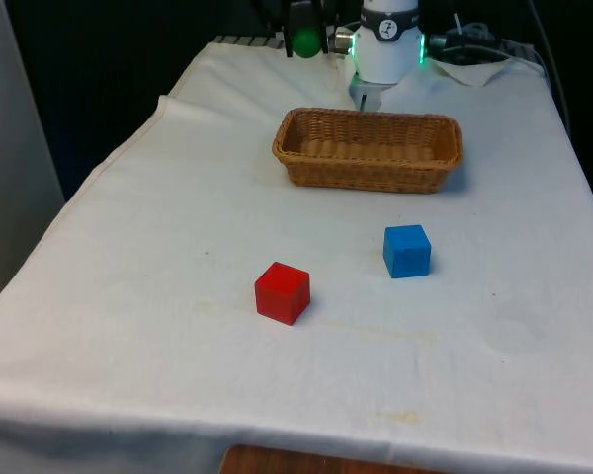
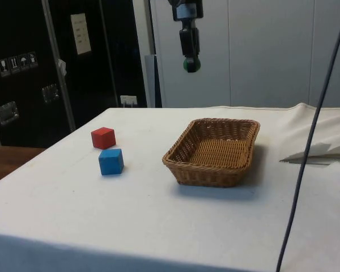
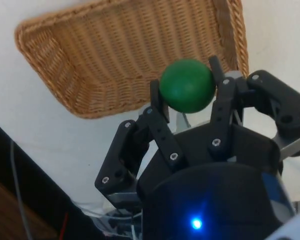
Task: Place all non-red objects into the basket.
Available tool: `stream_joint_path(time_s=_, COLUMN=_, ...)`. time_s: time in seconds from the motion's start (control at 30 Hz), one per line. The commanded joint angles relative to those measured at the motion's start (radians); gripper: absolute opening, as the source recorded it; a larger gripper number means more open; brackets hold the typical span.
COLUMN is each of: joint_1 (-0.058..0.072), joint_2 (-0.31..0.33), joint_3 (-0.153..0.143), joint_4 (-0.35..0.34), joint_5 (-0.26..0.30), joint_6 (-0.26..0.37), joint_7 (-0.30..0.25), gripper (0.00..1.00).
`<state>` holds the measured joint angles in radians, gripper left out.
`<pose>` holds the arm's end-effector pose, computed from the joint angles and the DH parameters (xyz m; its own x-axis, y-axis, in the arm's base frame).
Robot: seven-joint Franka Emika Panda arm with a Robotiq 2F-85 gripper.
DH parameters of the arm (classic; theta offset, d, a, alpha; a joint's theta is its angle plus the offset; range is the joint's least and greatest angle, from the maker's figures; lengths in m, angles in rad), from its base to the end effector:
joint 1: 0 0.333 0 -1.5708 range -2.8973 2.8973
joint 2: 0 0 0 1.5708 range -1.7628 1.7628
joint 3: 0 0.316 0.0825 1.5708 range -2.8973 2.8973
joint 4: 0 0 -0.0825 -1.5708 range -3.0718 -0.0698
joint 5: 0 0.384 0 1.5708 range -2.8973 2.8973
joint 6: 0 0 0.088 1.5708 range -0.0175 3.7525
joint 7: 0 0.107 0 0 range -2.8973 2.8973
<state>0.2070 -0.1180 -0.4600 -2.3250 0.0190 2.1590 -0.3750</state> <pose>0.4704 -0.1219 0.3777 0.9927 0.1164 -0.0318 0.1133 -0.9899 -0.0849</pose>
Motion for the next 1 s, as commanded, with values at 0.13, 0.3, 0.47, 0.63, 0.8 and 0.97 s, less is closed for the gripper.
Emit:
stream_joint_path(time_s=0.13, joint_1=-0.005, joint_2=-0.048, joint_3=-0.002, joint_4=-0.047, joint_5=-0.048, joint_6=0.006, joint_7=0.029, gripper=0.00)
stream_joint_path(time_s=0.3, joint_1=-0.006, joint_2=-0.081, joint_3=-0.005, joint_4=-0.078, joint_5=-0.074, joint_6=0.007, joint_7=0.044, gripper=0.00)
stream_joint_path(time_s=0.47, joint_1=0.000, joint_2=-0.108, joint_3=-0.011, joint_4=-0.104, joint_5=-0.085, joint_6=0.000, joint_7=0.051, gripper=0.00)
stream_joint_path(time_s=0.63, joint_1=-0.008, joint_2=-0.164, joint_3=-0.008, joint_4=-0.161, joint_5=-0.140, joint_6=0.008, joint_7=0.097, gripper=0.00)
stream_joint_path(time_s=0.8, joint_1=-0.005, joint_2=-0.181, joint_3=-0.007, joint_4=-0.187, joint_5=-0.147, joint_6=0.017, joint_7=0.116, gripper=0.00)
stream_joint_path(time_s=0.97, joint_1=-0.003, joint_2=-0.188, joint_3=-0.011, joint_4=-0.228, joint_5=-0.132, joint_6=0.053, joint_7=0.132, gripper=0.00)
